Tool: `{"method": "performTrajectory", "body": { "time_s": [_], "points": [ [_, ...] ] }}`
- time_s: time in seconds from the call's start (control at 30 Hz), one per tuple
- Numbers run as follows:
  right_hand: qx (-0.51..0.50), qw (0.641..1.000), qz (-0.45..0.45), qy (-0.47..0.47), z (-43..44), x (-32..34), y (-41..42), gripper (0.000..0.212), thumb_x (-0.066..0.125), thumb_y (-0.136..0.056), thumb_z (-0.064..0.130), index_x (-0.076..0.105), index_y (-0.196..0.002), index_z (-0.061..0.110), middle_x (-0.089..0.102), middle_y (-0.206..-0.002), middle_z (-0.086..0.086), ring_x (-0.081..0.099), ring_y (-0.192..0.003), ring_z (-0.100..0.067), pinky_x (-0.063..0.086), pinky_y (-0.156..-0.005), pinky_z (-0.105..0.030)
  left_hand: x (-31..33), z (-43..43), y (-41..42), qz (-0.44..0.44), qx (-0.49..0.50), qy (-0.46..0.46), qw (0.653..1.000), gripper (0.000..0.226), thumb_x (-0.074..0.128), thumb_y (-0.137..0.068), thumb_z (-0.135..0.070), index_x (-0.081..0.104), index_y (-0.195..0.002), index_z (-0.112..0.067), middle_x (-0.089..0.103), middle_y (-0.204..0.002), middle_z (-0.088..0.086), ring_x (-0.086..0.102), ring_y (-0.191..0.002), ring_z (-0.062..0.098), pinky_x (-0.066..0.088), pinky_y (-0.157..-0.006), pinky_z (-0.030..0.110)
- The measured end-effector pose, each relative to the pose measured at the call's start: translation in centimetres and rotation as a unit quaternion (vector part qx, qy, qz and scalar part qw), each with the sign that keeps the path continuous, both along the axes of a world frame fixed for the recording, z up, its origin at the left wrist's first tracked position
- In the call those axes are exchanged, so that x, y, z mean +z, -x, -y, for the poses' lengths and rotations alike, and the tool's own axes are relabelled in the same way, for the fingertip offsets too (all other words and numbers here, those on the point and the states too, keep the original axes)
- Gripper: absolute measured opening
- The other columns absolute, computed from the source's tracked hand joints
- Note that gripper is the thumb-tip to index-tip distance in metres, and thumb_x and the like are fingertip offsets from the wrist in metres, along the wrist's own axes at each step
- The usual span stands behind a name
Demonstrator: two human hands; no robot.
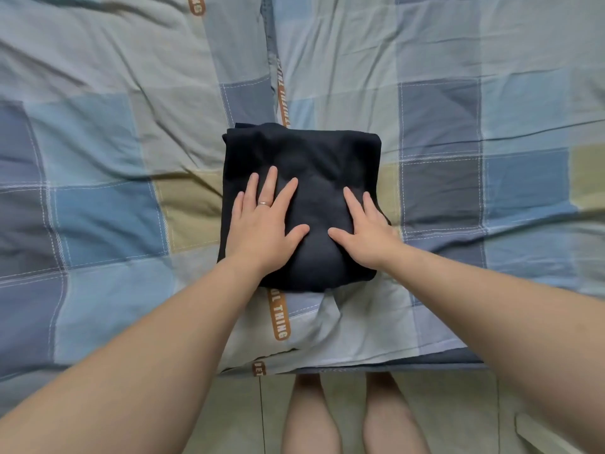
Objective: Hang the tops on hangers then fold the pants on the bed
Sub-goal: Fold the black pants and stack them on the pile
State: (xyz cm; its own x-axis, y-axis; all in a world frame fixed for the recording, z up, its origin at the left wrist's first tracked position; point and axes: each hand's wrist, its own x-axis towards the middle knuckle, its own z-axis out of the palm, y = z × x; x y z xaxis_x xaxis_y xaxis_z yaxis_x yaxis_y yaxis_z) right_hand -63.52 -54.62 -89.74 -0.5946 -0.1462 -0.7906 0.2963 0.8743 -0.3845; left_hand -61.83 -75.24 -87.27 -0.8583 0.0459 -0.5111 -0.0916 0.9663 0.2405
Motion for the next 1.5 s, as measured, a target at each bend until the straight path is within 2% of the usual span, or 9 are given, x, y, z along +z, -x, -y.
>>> {"method": "performTrajectory", "body": {
  "time_s": [0.23, 0.4, 0.5, 0.67, 0.77, 1.03, 1.23, 1.37, 1.5],
  "points": [
    [-0.208, 0.973, -0.052, 0.082, -4.1, 0.3, -0.1, 0.086, 0.068, -0.091, 0.04, 0.019, -0.16, 0.027, 0.028, -0.163, 0.0, 0.027, -0.149, -0.021, 0.024, -0.122, -0.041, 2.1, 0.4, 0.6, -0.106, 0.123, 0.029, 0.986, 0.097, 0.071, -0.081, -0.054, 0.018, -0.16, -0.034, 0.007, -0.17, 0.0, 0.01, -0.155, 0.03, 0.015, -0.122, 0.048],
    [-0.359, 0.921, 0.1, 0.113, -5.3, -0.4, 0.8, 0.081, 0.07, -0.087, 0.053, 0.03, -0.155, 0.032, 0.05, -0.146, 0.003, 0.051, -0.133, -0.017, 0.04, -0.113, -0.045, 1.4, 2.1, 1.1, 0.049, 0.502, -0.125, 0.854, 0.099, 0.08, -0.069, -0.062, 0.033, -0.147, -0.023, 0.048, -0.149, -0.001, 0.05, -0.134, 0.029, 0.042, -0.11, 0.046],
    [-0.414, 0.878, 0.158, 0.181, -4.2, -1.3, 1.5, 0.059, 0.072, -0.086, 0.052, 0.053, -0.137, 0.029, 0.068, -0.127, 0.011, 0.065, -0.117, -0.014, 0.051, -0.099, -0.041, 0.9, 3.0, 1.2, 0.107, 0.499, -0.124, 0.851, 0.085, 0.077, -0.057, -0.075, 0.047, -0.119, -0.024, 0.063, -0.123, -0.005, 0.062, -0.115, 0.027, 0.049, -0.102, 0.046],
    [-0.485, 0.809, 0.22, 0.249, -3.1, -1.8, 1.7, 0.053, 0.07, -0.088, 0.05, 0.063, -0.131, 0.021, 0.075, -0.116, 0.003, 0.072, -0.106, -0.017, 0.054, -0.096, -0.038, 1.3, 4.8, 3.0, 0.173, 0.483, -0.191, 0.837, 0.106, 0.084, -0.045, -0.074, 0.059, -0.134, -0.021, 0.067, -0.126, -0.005, 0.066, -0.11, 0.021, 0.053, -0.1, 0.043],
    [-0.473, 0.815, 0.238, 0.235, -3.6, -1.4, 1.2, 0.058, 0.073, -0.085, 0.053, 0.061, -0.132, 0.021, 0.075, -0.117, 0.003, 0.072, -0.107, -0.018, 0.054, -0.096, -0.037, 1.6, 4.4, 3.0, 0.189, 0.5, -0.23, 0.813, 0.084, 0.09, -0.057, -0.06, 0.065, -0.127, -0.019, 0.072, -0.118, -0.003, 0.071, -0.102, 0.021, 0.057, -0.093, 0.04],
    [-0.458, 0.789, 0.295, 0.284, -6.7, 1.8, 0.5, 0.053, 0.072, -0.083, 0.052, 0.069, -0.128, 0.023, 0.073, -0.123, 0.003, 0.07, -0.111, -0.014, 0.052, -0.09, -0.032, 5.2, 1.1, 2.2, 0.393, 0.583, -0.406, 0.584, 0.042, 0.079, -0.073, -0.033, 0.078, -0.106, -0.006, 0.077, -0.108, 0.01, 0.077, -0.087, 0.023, 0.062, -0.067, 0.032],
    [-0.441, 0.775, 0.355, 0.281, -8.9, 5.8, -1.7, 0.074, 0.087, -0.058, 0.065, 0.075, -0.121, 0.027, 0.07, -0.129, 0.0, 0.065, -0.121, -0.02, 0.046, -0.107, -0.041, 7.8, -0.3, -1.7, 0.434, 0.543, -0.497, 0.519, 0.039, 0.068, -0.09, -0.041, 0.079, -0.108, -0.008, 0.075, -0.115, 0.008, 0.074, -0.1, 0.022, 0.06, -0.08, 0.032],
    [-0.517, 0.687, 0.419, 0.293, -9.6, 9.8, -4.0, 0.066, 0.076, -0.07, 0.063, 0.078, -0.112, 0.012, 0.07, -0.125, -0.012, 0.07, -0.112, -0.028, 0.061, -0.079, -0.042, 10.4, -1.6, -5.1, 0.414, 0.545, -0.546, 0.484, 0.038, 0.063, -0.097, -0.04, 0.077, -0.116, -0.011, 0.074, -0.117, 0.005, 0.072, -0.106, 0.021, 0.058, -0.086, 0.033],
    [-0.543, 0.682, 0.399, 0.283, -10.0, 14.0, -6.6, 0.06, 0.075, -0.069, 0.06, 0.081, -0.103, 0.01, 0.074, -0.116, -0.013, 0.074, -0.1, -0.028, 0.062, -0.07, -0.041, 13.5, -2.1, -7.3, 0.413, 0.529, -0.559, 0.487, 0.036, 0.066, -0.093, -0.039, 0.078, -0.114, -0.011, 0.075, -0.115, 0.005, 0.072, -0.105, 0.022, 0.058, -0.084, 0.033]
  ]
}}
